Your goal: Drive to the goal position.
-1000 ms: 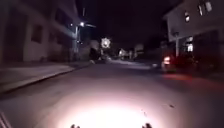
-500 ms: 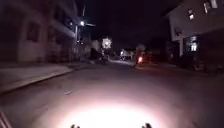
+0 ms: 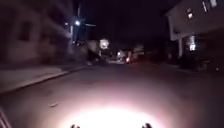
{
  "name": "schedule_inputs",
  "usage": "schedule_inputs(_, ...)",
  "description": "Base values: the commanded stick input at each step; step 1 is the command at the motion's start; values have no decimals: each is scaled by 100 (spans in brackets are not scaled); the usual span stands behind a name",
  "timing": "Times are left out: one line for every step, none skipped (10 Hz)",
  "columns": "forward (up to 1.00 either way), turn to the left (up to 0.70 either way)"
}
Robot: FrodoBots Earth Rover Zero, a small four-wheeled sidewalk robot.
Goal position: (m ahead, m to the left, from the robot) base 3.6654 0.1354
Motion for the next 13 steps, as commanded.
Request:
schedule_inputs(85, -31)
schedule_inputs(85, -31)
schedule_inputs(85, 0)
schedule_inputs(85, 0)
schedule_inputs(85, 0)
schedule_inputs(85, 0)
schedule_inputs(85, 0)
schedule_inputs(85, 0)
schedule_inputs(85, 0)
schedule_inputs(85, 0)
schedule_inputs(85, 0)
schedule_inputs(85, 0)
schedule_inputs(85, 0)
